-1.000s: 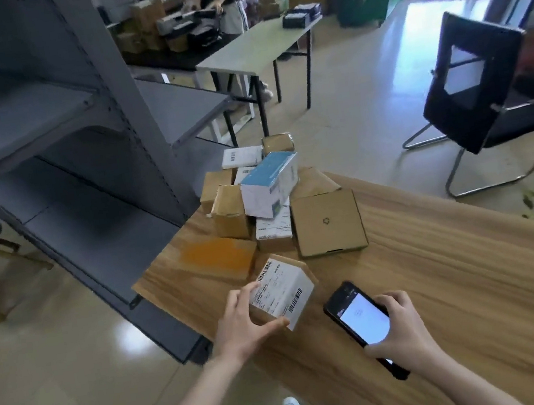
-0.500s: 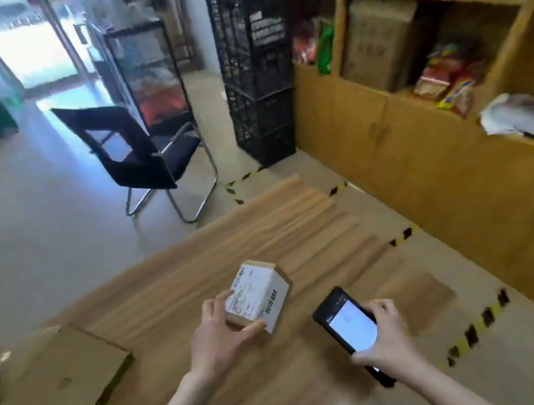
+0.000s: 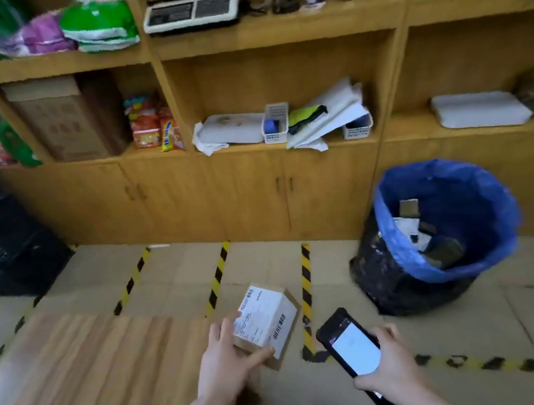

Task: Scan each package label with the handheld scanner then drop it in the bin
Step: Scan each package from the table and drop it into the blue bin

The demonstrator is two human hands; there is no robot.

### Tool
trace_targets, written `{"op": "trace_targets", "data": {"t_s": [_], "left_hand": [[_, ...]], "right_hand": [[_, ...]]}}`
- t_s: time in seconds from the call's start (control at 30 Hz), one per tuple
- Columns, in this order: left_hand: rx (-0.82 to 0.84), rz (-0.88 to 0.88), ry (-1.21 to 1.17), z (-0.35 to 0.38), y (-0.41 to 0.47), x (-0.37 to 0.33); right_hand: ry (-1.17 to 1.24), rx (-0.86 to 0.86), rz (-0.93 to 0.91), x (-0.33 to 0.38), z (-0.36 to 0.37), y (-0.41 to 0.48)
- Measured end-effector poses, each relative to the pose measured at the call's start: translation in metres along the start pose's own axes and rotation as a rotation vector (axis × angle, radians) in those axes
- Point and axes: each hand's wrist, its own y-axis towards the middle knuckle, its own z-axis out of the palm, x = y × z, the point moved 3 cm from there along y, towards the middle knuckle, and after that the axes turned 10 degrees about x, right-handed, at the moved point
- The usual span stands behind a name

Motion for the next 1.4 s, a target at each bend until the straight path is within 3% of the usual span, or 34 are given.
{"op": "trace_targets", "data": {"t_s": [0.23,0.77,0.93,1.1,1.4], "left_hand": [[0.12,0.139,0.084,0.07,0.09,-0.122],[0.383,0.369,0.181,0.223,0.265,-0.335],[0.421,0.371,0.188,0.271,0.342,-0.386],[0.454,0.313,0.131,0.328,0.408,-0.427],[0.457,0.137,0.169,0.422,0.47,-0.46]], "right_hand": [[0.142,-0.205,0.081,-0.077,-0.111,0.019],[0.451,-0.347,0.303,-0.243,-0.24,0.075],[0.459,-0.43,0.388,-0.269,-0.297,0.13],[0.45,-0.404,0.451,-0.297,-0.366,0.192],[0.539,-0.403,0.537,-0.345,-0.431,0.318]]}}
